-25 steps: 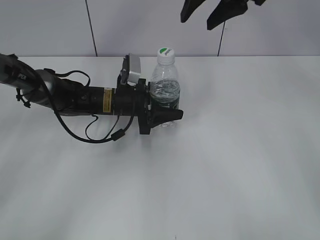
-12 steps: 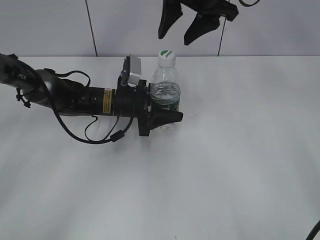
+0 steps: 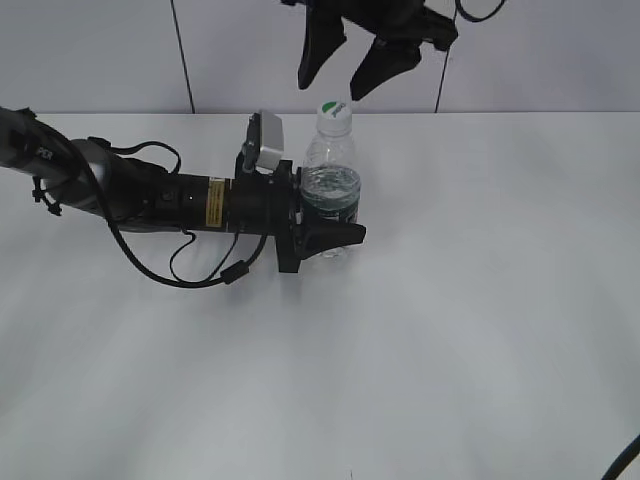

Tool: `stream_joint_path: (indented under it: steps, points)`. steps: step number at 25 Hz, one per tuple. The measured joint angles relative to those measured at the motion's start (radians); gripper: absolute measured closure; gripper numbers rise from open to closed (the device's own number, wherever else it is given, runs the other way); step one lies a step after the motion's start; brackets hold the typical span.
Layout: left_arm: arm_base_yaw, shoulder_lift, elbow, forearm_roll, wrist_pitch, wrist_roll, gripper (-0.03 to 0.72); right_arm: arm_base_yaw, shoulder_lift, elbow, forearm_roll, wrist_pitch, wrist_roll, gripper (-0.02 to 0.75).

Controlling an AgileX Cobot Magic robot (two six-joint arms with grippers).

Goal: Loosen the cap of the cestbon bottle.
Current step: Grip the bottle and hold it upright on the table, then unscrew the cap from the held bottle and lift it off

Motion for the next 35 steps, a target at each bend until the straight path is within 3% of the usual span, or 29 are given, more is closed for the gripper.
stream_joint_path:
  steps: [35]
  points:
    - [0.0,0.0,0.0,0.001,0.021,0.0,0.279,0.005,0.009,0.066,-0.025,0.002,-0.001,0.29]
